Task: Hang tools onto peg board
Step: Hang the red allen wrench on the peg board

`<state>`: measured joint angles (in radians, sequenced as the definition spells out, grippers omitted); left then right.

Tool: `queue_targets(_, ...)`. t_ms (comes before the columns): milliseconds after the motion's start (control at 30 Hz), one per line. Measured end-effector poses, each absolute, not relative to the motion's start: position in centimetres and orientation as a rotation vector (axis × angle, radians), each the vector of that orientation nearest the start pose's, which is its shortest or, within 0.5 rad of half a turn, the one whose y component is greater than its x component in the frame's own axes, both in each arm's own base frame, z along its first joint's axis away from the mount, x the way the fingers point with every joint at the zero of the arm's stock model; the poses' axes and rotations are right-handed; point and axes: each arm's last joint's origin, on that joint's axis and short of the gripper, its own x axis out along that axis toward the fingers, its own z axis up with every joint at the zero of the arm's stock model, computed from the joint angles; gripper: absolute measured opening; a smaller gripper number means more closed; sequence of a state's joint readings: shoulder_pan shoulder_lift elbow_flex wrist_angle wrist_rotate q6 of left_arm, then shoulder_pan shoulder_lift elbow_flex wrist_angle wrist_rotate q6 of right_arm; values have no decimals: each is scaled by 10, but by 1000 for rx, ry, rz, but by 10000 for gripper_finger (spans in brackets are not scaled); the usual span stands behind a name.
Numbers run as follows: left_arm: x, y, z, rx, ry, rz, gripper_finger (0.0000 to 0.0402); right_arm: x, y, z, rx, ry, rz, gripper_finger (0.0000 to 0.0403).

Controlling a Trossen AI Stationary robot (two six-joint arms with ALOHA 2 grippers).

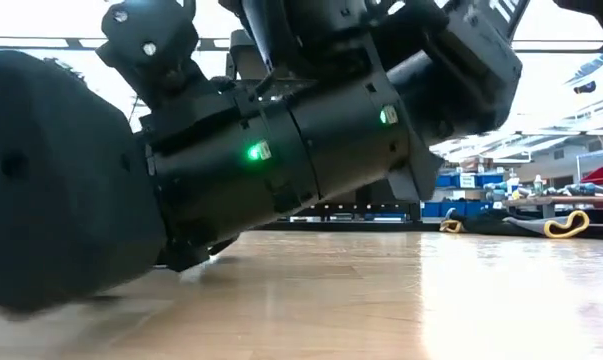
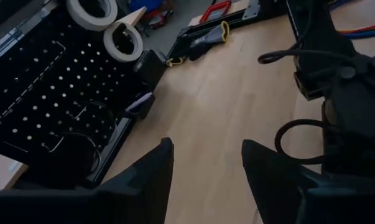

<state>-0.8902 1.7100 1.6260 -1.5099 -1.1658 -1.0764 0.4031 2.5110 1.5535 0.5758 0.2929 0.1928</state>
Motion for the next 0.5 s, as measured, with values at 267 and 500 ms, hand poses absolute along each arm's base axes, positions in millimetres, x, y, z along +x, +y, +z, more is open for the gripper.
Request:
queue_targets(267, 197, -231, 317, 350, 636, 485, 197, 478, 191, 59, 52, 372, 72, 228)
queue_targets(500, 187, -231, 290, 295, 862, 466, 169, 481, 184, 59, 63, 377, 66, 228)
